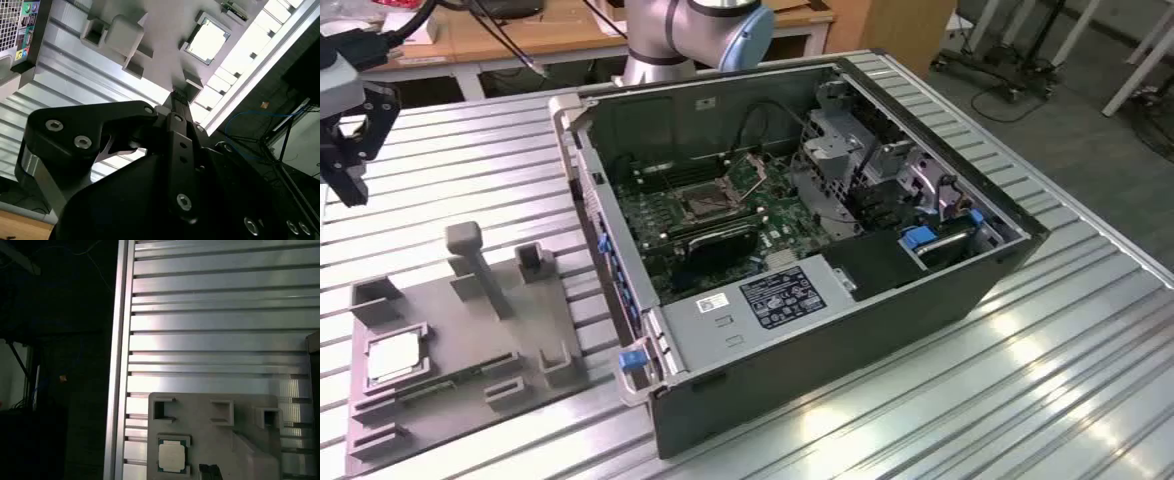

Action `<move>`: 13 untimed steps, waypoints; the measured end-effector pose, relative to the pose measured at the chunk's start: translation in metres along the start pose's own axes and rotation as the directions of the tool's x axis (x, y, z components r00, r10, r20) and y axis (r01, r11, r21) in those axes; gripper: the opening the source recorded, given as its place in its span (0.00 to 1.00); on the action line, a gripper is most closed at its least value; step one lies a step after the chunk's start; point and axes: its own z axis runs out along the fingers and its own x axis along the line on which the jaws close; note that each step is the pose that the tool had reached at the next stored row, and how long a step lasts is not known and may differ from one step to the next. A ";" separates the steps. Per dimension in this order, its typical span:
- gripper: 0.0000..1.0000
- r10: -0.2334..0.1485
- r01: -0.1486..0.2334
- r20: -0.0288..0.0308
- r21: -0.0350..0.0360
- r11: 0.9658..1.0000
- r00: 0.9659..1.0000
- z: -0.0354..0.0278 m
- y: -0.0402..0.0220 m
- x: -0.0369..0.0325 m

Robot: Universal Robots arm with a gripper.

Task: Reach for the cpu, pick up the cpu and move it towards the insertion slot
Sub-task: 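Reach for the cpu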

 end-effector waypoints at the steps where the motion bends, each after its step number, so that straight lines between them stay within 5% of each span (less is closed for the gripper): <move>1: 0.10 0.000 0.000 0.000 0.000 1.000 1.000 0.0000 0.0000 0.0000; 13: 0.10 0.000 0.000 0.000 0.000 1.000 1.000 0.0000 0.0000 0.0003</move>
